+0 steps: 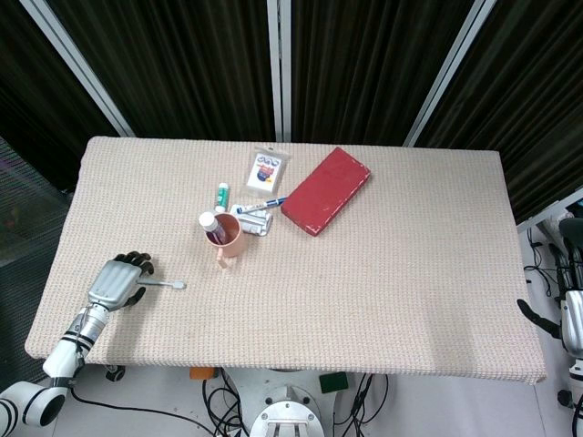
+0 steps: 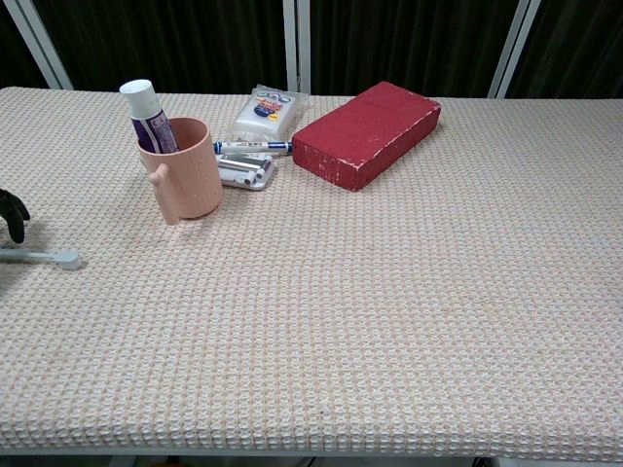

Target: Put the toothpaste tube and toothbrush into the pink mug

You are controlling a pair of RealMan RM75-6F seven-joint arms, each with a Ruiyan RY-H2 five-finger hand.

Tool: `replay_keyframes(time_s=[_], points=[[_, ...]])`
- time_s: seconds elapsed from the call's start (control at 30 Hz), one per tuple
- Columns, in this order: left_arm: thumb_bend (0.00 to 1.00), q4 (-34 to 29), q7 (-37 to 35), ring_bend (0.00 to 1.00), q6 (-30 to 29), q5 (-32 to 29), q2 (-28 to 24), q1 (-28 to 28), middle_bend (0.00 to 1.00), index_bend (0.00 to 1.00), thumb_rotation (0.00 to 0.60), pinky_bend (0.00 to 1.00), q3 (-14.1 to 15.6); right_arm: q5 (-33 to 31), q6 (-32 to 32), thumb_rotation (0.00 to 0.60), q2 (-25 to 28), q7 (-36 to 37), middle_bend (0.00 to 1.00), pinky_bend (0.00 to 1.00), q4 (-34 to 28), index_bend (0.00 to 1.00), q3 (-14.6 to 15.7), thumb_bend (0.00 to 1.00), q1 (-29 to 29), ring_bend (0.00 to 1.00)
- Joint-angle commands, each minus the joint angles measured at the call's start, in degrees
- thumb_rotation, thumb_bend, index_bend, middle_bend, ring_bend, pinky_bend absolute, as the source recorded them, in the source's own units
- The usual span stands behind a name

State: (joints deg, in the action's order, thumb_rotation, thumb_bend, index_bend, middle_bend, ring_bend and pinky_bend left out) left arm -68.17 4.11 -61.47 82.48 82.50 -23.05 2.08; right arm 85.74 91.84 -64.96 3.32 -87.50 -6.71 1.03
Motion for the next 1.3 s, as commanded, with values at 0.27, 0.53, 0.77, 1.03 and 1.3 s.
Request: replay_keyframes(time_s=[0.27,0.53,0.77,1.03,1.3], points=[[0.37,2.4,-2.1,0.18,-1.0,0.8,1.4,0.3,0.25,0.47,0.6,0.29,-0.3,-0.3,-0.2,0.6,0.2,0.1,0.0,0.0,-0.3,0.0,0.0,0.34,-0.1,0.0],[0.38,4.3,-2.6,0.19,-0.9,1.0,2.2,0.4,0.25,0.49,0.6,0.29,-0.4,-0.3,0.0,0.6,0.3,0.0,0.0,0.0,-0.4,0.0,-0.1,0.34,-0.1,0.0],[0.38,5.4,-2.8,0.19,-0.5,1.2,2.5,0.5,0.25,0.48,0.6,0.29,0.0,-0.3,-0.2,0.6,0.3,-0.3,0.0,0.0,-0.5,0.0,-0.1,0.34,-0.1,0.0],[0.38,6.2,-3.1,0.19,-0.2,1.4,2.9,0.5,0.25,0.48,0.6,0.29,0.0,-0.3,-0.4,0.6,0.2,-0.7,0.0,0.0,-0.8,0.0,0.0,0.35,0.0,0.0],[0.38,6.6,-3.6,0.19,-1.3,1.7,3.3,0.6,0.26,0.53,0.6,0.29,-0.5,-0.2,-0.5,0.6,0.2,-0.9,0.0,0.0,-0.9,0.0,0.0,0.35,0.1,0.0]])
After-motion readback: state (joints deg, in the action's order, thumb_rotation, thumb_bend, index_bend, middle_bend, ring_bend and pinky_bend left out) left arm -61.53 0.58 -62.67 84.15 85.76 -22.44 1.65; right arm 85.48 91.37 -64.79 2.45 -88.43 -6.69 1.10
